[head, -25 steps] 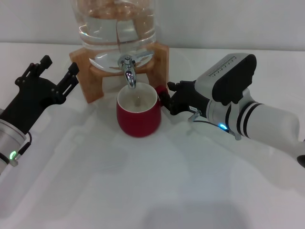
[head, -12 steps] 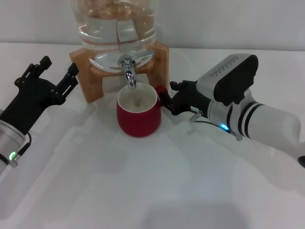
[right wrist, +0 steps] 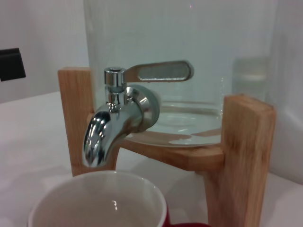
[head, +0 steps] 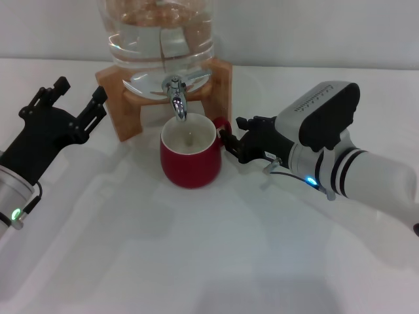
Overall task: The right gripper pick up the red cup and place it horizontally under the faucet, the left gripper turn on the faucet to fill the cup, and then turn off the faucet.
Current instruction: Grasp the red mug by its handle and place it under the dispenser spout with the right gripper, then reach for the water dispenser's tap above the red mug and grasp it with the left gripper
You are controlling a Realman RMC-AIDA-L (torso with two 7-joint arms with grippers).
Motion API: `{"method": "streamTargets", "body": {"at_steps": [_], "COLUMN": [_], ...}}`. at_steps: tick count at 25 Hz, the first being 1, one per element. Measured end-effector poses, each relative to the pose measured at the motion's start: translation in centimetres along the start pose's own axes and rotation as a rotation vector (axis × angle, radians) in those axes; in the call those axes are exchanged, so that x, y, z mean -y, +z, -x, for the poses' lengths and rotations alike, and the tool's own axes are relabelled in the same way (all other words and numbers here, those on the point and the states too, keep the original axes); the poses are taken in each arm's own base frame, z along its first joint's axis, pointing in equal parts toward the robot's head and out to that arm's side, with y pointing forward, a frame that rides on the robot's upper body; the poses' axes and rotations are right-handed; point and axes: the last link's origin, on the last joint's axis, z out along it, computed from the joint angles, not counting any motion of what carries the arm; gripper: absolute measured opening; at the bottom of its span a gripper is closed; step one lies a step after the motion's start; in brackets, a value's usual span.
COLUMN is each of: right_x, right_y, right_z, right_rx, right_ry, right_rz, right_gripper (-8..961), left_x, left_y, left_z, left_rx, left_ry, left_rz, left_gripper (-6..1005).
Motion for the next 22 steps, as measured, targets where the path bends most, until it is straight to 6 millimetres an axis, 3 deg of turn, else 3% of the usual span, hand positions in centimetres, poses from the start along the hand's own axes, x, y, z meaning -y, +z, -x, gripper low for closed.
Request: {"method": "streamTargets", "body": {"at_steps": [22], "right_x": [0.2], "right_y": [-1.9], "right_z": [-1.9], "right_rx": [0.042], "right_ry": [0.037], "right_rz": [-0.007], "right_gripper": [406], "left_x": [0.1], "left_y": [-0.1], "left_z": [0.1], "left_rx": [0.007], "left_ry": [0.003], "left_rz": [-0.005], "left_gripper": [757]}}
